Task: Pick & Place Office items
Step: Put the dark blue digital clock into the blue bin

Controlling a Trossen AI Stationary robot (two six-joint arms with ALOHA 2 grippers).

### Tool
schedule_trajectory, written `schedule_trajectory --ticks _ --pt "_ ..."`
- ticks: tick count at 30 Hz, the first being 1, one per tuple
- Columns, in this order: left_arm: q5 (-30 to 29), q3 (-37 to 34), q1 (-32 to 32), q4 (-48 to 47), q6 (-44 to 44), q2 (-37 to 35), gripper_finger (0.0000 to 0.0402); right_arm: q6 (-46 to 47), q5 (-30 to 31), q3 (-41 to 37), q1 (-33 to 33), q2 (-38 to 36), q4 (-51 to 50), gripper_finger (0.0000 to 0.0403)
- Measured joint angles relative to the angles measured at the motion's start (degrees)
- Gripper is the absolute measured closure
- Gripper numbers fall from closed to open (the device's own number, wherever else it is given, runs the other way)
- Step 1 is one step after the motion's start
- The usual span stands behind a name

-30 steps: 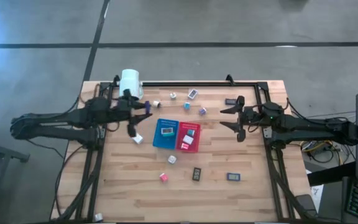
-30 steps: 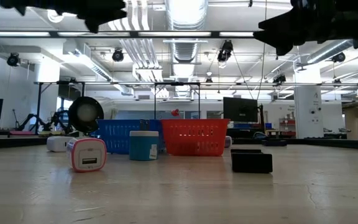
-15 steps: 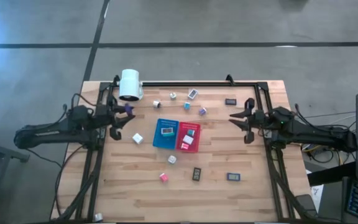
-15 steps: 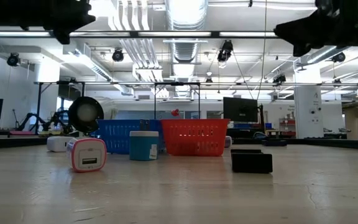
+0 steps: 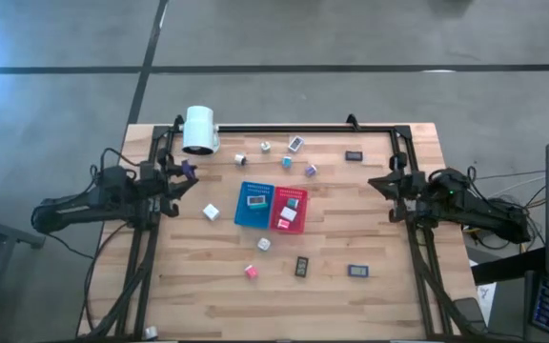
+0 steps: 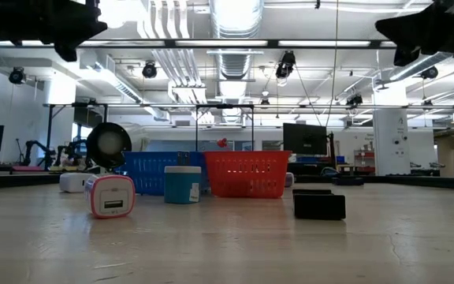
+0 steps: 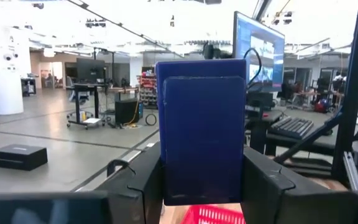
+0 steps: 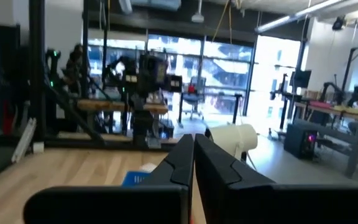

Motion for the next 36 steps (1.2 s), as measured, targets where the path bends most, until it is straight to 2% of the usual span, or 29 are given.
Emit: schedule_trajectory --ticks 9,16,22,29,36 --pt "-0.01 -3.60 0.00 -0.23 0.42 -2.25 0.0247 0.51 0.10 -0.35 -0.01 0.64 0.92 0.0394" --pt "0.01 -7.96 0.00 7.42 2.63 -2.62 0.0247 0.02 0.15 -0.35 -0.02 0.76 0.88 0.0394" --pt "0.01 -8.39 0.00 7.04 3.48 -2.64 0.0247 0.22 0.35 -0.36 -0.01 0.77 0.62 0.0394" --pt "0.01 -8.39 0.00 5.74 6.50 -2.58 0.0247 -0.92 11.89 -2.39 -0.01 0.52 2.76 0.0394" --pt "0.10 -8.39 0.00 6.11 6.56 -2.32 0.0247 -1.12 12.57 -2.86 -0.02 0.70 3.55 0.0394"
